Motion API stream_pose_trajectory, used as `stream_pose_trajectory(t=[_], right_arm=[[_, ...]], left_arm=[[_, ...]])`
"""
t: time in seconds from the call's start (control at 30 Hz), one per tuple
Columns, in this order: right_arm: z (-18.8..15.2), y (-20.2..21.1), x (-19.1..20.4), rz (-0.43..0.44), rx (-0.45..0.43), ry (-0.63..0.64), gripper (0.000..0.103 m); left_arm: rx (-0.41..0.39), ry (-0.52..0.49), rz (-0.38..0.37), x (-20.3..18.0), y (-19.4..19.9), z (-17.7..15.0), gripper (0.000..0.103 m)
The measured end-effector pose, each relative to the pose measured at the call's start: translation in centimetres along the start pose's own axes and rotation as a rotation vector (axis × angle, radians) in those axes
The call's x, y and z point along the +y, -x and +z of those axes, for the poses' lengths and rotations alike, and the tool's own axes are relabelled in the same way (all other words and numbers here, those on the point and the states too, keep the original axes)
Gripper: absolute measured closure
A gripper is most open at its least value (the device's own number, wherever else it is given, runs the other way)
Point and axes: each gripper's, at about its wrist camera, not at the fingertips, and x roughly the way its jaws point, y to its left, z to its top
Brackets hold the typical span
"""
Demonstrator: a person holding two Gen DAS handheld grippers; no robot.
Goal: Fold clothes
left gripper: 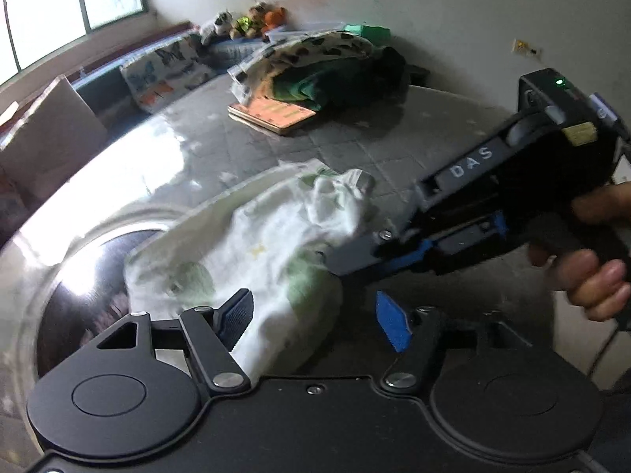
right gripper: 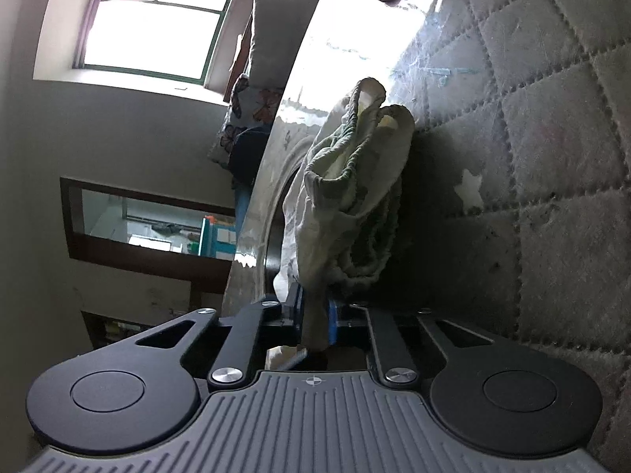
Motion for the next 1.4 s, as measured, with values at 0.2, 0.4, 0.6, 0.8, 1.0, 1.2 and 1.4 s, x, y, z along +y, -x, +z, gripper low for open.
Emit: stream_pose_trajectory(t=[0.2,0.4,0.6,0.8,1.0,1.2,1.4], right_arm=[[0.7,0.3,0.7,0.013,0.005,0.035,0.095],[0.8,0.7,0.9,-0.003,-0.001,0.027,0.09],[0.3,1.5,0.7,-0.03,-0.013,0.034,0.066],[-0.1,2.8,0.0,-0.019,-0.021,0.014,0.055],[-0.3,2.2,-0.9,0.015,-0.031,-0.051,0.036],[-0.6,0.8,-1.1,0.066,-0.054,-0.094,0.032],[-0.8,-0.5,-1.1,0.089,-0.067,-0.136,0.03]], left_arm=[[0.029,-0.101,0.02,-1.2,-1.5,0.0,0.031],[0.071,-0.152,0.064,-1.9,-2.7,-0.1,0.042],[0.091,-0.056,0.052,-0.6,-3.2,0.1,0.07],[0.066,0.085,0.029,1.2,-2.6,0.4,0.09],[0.039,0.21,-0.025,2.8,-1.9,0.6,0.091],[0.028,0.249,-0.051,3.0,-1.6,0.5,0.091],[0.021,0.247,-0.058,2.9,-1.5,0.2,0.091]])
